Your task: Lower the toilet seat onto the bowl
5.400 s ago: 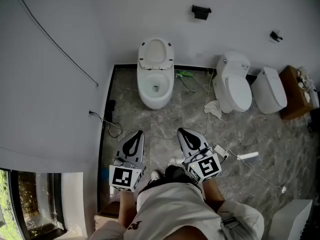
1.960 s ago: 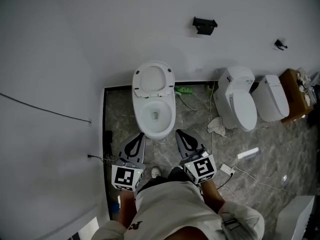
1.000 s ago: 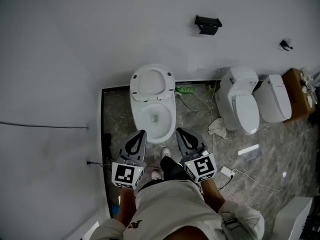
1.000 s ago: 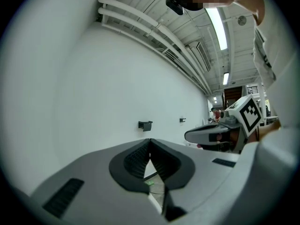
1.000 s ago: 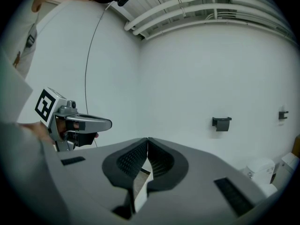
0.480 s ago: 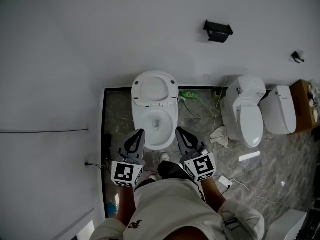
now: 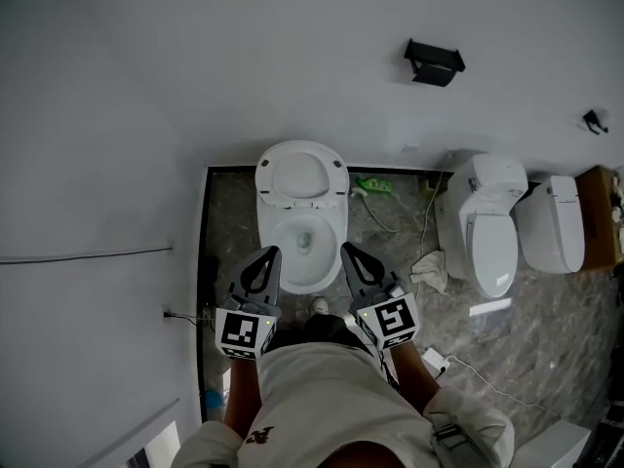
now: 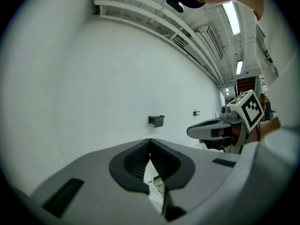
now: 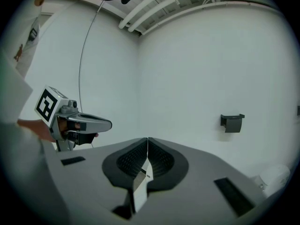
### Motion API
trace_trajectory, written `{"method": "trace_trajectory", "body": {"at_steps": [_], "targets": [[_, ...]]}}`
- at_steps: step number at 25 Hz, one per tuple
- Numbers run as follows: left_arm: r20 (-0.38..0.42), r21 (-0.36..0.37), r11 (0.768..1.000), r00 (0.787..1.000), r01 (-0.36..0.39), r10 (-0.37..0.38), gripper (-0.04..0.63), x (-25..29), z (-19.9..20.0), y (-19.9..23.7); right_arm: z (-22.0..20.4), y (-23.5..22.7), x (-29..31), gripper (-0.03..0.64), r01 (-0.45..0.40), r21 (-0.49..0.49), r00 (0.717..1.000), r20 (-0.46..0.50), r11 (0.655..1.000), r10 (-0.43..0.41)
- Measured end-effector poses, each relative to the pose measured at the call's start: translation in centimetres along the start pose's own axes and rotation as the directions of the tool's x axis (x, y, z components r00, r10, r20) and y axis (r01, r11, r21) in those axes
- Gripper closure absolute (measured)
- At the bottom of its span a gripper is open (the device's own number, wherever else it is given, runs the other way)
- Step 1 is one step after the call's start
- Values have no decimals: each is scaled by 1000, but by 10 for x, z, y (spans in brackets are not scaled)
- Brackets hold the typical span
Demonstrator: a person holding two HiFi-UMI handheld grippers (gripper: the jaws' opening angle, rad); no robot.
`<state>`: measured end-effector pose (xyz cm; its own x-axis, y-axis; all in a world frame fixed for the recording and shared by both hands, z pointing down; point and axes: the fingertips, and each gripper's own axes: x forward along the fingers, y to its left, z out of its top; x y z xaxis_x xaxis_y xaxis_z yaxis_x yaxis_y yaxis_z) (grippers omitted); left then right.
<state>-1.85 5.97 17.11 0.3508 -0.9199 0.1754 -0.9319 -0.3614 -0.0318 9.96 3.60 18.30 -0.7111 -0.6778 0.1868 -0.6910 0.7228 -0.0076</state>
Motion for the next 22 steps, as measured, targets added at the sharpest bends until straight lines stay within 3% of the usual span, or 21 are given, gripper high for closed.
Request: {"method": "trace_trajectory", "body": {"at_steps": [7, 16, 22], "targets": [[3, 24, 1000, 1000, 9, -10, 572, 17, 6, 3, -6, -21, 3, 594, 47, 60, 999, -12, 997, -46], [-5, 9, 998, 998, 68, -68, 572, 46, -7, 38, -14, -22, 42, 594, 77, 62, 997, -33, 995, -76], [-11, 10, 992, 992, 128, -128, 572, 72, -15, 69, -23, -26, 73, 594, 149, 16, 984, -101, 989, -147]]}}
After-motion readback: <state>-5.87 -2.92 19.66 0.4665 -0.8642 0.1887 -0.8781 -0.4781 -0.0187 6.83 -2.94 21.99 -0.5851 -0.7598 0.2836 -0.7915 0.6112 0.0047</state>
